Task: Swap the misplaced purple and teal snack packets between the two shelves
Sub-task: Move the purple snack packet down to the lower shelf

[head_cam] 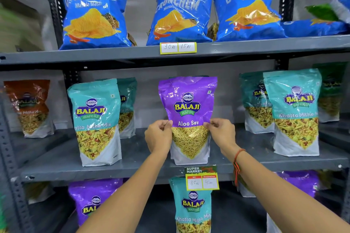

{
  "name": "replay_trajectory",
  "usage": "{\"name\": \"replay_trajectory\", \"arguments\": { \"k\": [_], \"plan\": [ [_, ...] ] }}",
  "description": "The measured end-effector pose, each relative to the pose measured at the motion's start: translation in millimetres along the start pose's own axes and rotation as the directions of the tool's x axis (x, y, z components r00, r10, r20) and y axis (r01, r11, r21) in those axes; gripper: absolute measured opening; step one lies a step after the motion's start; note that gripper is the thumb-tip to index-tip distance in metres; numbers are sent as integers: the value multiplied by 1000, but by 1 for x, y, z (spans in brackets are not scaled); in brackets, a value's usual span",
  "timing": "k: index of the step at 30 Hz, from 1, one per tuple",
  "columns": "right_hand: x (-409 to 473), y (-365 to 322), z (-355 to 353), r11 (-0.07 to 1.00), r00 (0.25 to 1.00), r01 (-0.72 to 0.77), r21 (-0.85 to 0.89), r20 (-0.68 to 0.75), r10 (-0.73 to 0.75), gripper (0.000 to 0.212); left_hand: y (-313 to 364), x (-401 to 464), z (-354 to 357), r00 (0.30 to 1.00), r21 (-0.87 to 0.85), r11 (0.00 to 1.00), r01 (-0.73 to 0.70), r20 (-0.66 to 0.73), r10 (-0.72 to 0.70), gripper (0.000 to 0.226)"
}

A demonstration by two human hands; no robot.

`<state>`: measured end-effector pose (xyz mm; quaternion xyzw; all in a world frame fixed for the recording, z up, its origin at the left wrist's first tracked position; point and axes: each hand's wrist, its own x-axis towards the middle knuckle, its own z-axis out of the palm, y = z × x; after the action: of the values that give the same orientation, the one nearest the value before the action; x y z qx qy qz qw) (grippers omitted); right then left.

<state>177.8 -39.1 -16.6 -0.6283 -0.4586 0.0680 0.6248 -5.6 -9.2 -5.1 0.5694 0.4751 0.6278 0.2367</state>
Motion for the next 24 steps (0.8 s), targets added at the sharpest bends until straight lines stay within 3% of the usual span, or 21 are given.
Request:
{"name": "replay_trajectory", "arguments": {
  "k": [5, 9, 12, 20, 24],
  "plan": [
    [-28, -12, -1, 996, 998, 67, 54, -4, -67, 16, -7, -14, -27, 997, -63, 995, -73, -45, 70, 16],
    [-63, -27, -2, 988, 993, 118, 95, 8, -119, 29, -12, -33, -57, 984, -81, 985, -153, -102, 145, 9],
    [-90, -37, 2, 984, 993, 112, 138, 25, -116, 23, -21, -49, -82, 974, -80, 977, -196, -130, 185, 9],
    [-175, -7, 31, 981, 972, 60, 186, 212, -99, 19, -92, -110, -141, 977, -34, 986, -163, -146, 156, 10],
    [-216, 34, 53, 992, 960, 59, 111, 267, -87, 16, -147, -136, -153, 986, 28, 995, -100, -130, 102, 17]
  ]
}}
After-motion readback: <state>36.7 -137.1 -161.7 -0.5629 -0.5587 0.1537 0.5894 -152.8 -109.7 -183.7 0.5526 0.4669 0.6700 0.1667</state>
